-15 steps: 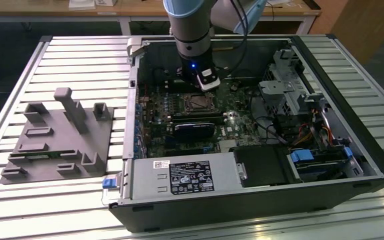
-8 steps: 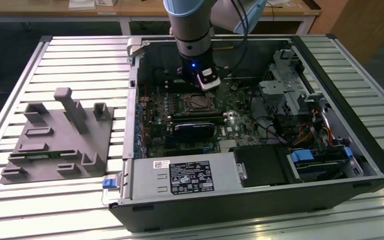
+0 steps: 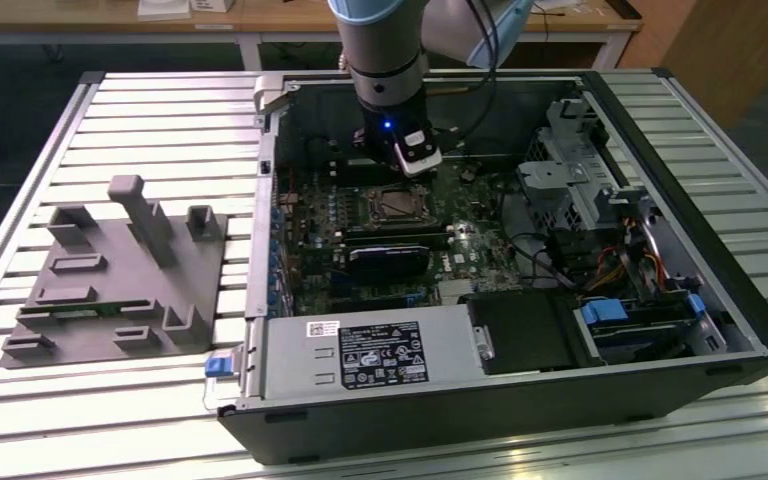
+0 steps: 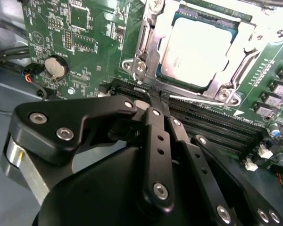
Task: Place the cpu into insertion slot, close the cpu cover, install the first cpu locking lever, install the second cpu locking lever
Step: 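Install the first cpu locking lever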
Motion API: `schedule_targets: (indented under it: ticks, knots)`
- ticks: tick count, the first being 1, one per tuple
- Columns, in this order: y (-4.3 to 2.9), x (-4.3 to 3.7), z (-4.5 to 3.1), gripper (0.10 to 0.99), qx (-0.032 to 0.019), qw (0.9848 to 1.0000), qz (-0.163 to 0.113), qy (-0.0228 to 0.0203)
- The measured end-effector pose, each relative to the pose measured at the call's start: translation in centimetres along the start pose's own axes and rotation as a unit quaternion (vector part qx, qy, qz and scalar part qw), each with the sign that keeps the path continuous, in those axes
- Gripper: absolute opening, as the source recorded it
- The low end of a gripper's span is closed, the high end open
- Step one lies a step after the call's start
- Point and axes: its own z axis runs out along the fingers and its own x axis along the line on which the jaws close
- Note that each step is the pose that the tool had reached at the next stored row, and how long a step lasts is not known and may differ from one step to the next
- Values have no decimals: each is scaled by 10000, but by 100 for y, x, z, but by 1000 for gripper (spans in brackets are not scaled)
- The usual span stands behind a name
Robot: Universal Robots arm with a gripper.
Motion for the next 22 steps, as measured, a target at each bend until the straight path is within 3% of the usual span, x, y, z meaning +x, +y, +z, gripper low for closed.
schedule_targets:
  ticks: [7,16,22]
  knots:
    - [-10,7,40,106,-6,10000,-6,-28]
    - [-18,11,69,106,-5,10000,-7,-32]
    - [4,-4,-23,106,-6,10000,-7,-32]
